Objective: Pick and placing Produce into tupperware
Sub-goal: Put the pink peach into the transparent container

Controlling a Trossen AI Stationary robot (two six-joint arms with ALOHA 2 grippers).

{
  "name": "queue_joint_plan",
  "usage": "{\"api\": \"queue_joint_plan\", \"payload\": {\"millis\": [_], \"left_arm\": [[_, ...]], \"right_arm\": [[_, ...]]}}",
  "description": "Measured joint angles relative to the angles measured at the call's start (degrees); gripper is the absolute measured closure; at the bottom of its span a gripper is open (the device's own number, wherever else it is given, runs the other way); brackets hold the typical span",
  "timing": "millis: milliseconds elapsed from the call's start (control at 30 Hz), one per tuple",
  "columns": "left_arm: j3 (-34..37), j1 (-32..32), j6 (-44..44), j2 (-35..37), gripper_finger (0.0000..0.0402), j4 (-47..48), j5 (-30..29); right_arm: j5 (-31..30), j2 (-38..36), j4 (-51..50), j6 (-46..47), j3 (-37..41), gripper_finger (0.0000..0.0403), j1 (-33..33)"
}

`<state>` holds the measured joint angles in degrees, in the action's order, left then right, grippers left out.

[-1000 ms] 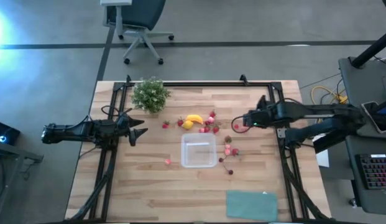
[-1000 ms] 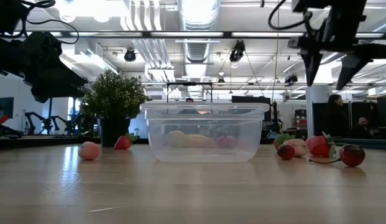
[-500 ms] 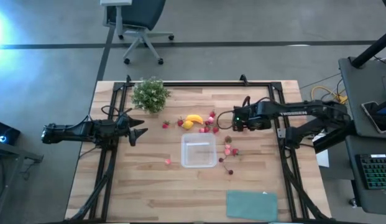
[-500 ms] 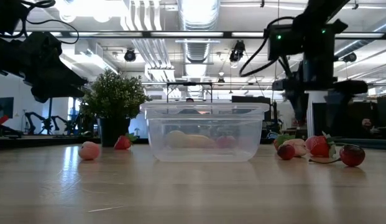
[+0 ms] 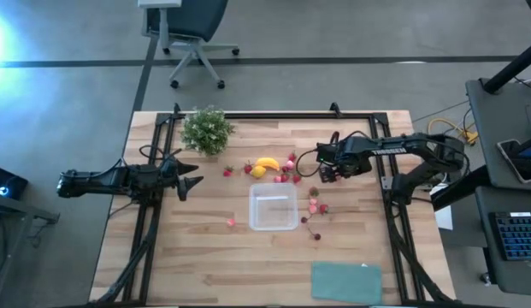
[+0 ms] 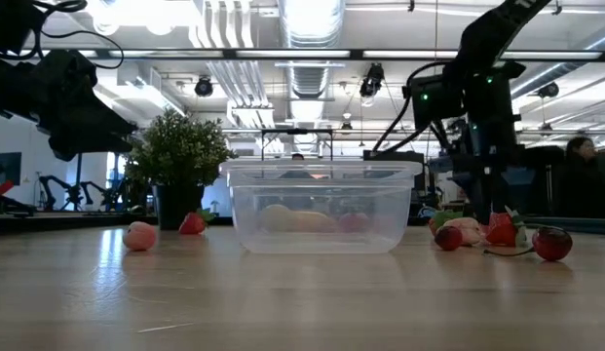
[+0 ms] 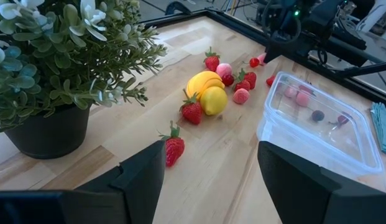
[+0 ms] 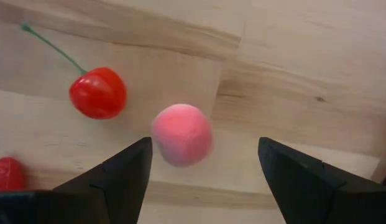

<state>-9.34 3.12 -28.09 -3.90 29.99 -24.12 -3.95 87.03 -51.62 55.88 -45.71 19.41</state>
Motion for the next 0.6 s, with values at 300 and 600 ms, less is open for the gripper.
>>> {"api": "queue_joint_plan", "payload": {"millis": [300,600], "left_arm": [[0.0,0.0,0.0,0.0,0.0160,0.0,0.0],[0.0,0.0,0.0,0.0,0.0160,0.0,0.0]], "right_arm": [[0.4,4.0,1.1,-5.9,-0.1,0.0180,0.5],[-0.3,3.5,2.5,-10.0,0.0,0.0237,0.5]]}}
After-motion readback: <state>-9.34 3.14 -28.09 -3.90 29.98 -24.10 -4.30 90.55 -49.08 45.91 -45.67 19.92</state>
